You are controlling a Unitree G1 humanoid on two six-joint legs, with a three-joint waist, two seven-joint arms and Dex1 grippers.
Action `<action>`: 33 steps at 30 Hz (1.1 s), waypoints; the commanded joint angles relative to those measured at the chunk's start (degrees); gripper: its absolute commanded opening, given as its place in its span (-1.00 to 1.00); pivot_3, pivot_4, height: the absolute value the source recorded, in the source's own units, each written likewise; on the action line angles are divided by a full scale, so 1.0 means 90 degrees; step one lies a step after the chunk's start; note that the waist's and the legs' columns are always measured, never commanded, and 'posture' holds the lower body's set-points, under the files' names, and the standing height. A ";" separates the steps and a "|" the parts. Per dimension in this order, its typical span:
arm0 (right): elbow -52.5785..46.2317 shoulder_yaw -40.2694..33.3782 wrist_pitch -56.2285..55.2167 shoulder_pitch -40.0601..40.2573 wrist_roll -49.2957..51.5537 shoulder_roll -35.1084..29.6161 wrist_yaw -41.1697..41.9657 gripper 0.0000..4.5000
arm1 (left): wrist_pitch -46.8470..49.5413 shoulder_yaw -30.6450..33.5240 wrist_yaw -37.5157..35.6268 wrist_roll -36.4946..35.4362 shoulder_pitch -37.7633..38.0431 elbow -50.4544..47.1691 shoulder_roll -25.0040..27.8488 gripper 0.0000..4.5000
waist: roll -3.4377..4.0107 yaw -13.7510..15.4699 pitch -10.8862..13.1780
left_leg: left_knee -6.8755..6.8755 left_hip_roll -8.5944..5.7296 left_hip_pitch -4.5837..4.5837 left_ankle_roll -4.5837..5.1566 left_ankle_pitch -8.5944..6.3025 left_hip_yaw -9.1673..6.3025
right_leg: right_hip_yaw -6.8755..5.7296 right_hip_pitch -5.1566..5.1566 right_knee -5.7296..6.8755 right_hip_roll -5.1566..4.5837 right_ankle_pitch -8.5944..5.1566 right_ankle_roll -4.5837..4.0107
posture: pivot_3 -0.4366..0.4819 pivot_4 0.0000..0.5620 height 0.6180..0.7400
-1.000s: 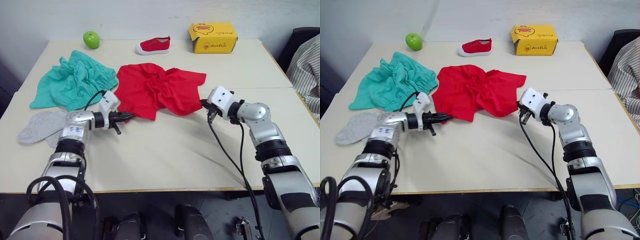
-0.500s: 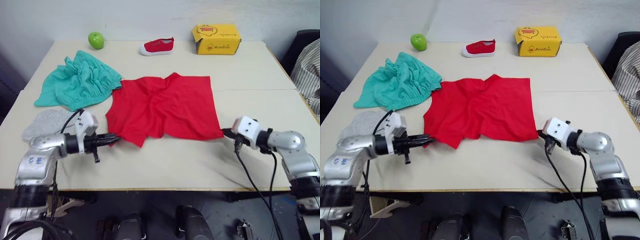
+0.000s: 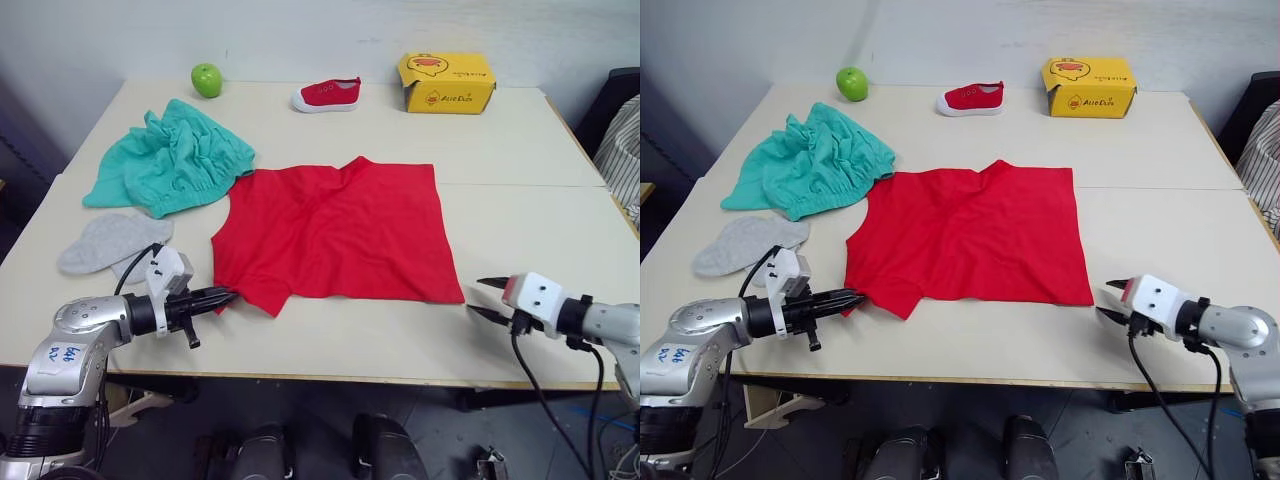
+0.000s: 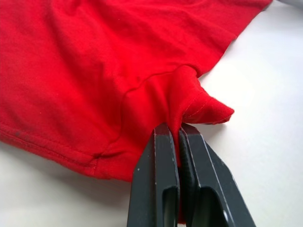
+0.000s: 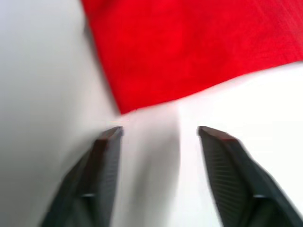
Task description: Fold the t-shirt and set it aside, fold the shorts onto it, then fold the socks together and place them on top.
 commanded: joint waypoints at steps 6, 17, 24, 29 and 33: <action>-0.0138 0.0711 -0.0222 -0.0532 -0.1121 0.0512 -0.0874 0.32 | -0.0092 -0.0117 0.0026 0.0001 -0.0259 0.0049 0.0099 -1.00 | -0.0008 -0.0097 -0.0005 | 0.0002 0.0005 0.0006 -0.0003 0.0001 0.0005 | 0.0002 0.0000 0.0007 0.0001 0.0000 0.0000 | -0.05 -0.47 1.00; 0.1006 0.1576 -0.0522 -0.1794 -0.2099 0.0938 -0.1662 0.32 | -0.0145 -0.0100 0.0080 0.0037 -0.0328 0.0159 0.0200 -1.00 | -0.0033 -0.0171 -0.0020 | 0.0006 0.0011 0.0020 -0.0005 0.0003 0.0004 | 0.0005 0.0013 0.0010 0.0001 0.0000 -0.0002 | -0.05 -0.47 1.00; 0.0980 0.1718 -0.0716 -0.1839 -0.1781 0.1081 -0.1312 -0.56 | -0.0226 -0.0005 0.0180 0.0021 -0.0252 0.0203 0.0241 -1.00 | -0.0034 -0.0187 -0.0021 | -0.0001 0.0013 0.0041 -0.0009 0.0001 0.0006 | 0.0007 0.0029 0.0009 0.0001 -0.0001 -0.0004 | -0.05 -0.47 1.00; 0.0662 0.1504 -0.0886 -0.1592 -0.1041 0.0900 -0.0663 -0.99 | -0.0262 0.0195 0.0123 -0.0065 -0.0001 0.0131 0.0401 -1.00 | -0.0029 -0.0182 -0.0017 | -0.0014 0.0019 0.0078 -0.0014 -0.0011 0.0006 | 0.0004 0.0064 -0.0001 0.0002 -0.0006 -0.0012 | -0.05 -0.47 1.00; 0.0148 0.1147 -0.0746 -0.1062 -0.0016 0.0481 0.0197 -0.99 | -0.0178 0.0561 -0.0194 -0.0301 0.0519 -0.0163 0.0709 -1.00 | -0.0021 -0.0156 -0.0011 | -0.0019 0.0025 0.0076 -0.0013 -0.0022 0.0006 | -0.0002 0.0066 -0.0005 0.0005 -0.0008 -0.0015 | -0.05 -0.47 1.00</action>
